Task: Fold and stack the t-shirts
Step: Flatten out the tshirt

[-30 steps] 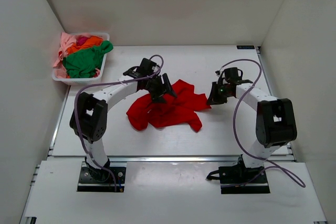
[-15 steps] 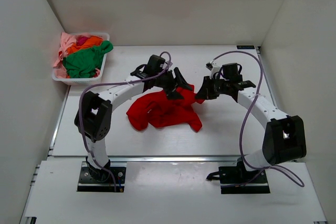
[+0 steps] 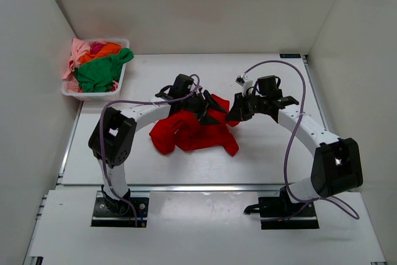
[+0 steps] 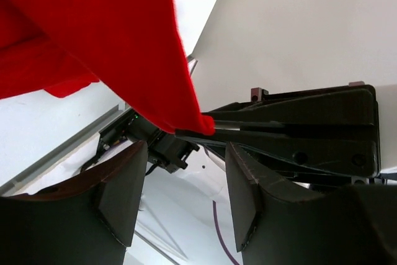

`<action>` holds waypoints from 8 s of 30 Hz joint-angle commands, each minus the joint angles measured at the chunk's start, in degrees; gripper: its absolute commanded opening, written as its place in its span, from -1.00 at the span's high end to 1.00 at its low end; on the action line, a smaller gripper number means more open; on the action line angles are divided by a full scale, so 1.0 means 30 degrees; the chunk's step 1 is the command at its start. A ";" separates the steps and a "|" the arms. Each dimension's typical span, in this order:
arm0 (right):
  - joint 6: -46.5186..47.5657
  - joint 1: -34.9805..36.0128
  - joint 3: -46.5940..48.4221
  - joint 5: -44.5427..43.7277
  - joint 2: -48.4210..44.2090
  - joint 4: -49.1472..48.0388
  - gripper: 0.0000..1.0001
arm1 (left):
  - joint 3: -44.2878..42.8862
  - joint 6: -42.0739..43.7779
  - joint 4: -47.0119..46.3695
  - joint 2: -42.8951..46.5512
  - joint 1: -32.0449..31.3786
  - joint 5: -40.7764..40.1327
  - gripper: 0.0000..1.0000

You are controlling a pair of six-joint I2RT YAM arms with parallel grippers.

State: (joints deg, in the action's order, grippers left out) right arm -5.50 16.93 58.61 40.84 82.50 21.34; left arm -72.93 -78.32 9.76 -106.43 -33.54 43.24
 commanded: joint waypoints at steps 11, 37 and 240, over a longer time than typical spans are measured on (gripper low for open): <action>0.1304 0.0655 0.0854 0.1533 -0.0282 0.0325 1.00 | 0.0552 -0.2135 -0.2463 -0.0205 0.0281 0.0321 -0.28; -0.1974 0.0128 -0.0871 -0.5318 -0.1833 0.2581 -0.57 | -0.1467 0.0180 0.1285 0.2017 0.4553 -0.0293 1.00; 0.1158 -0.6018 1.5171 -0.6963 0.0395 0.0684 1.00 | -1.4961 0.9641 0.4101 0.6410 1.3349 -0.3486 1.00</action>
State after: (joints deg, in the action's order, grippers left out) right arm -3.73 0.38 113.49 20.56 86.67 26.92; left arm -124.49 -54.35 21.26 -91.59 8.43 33.41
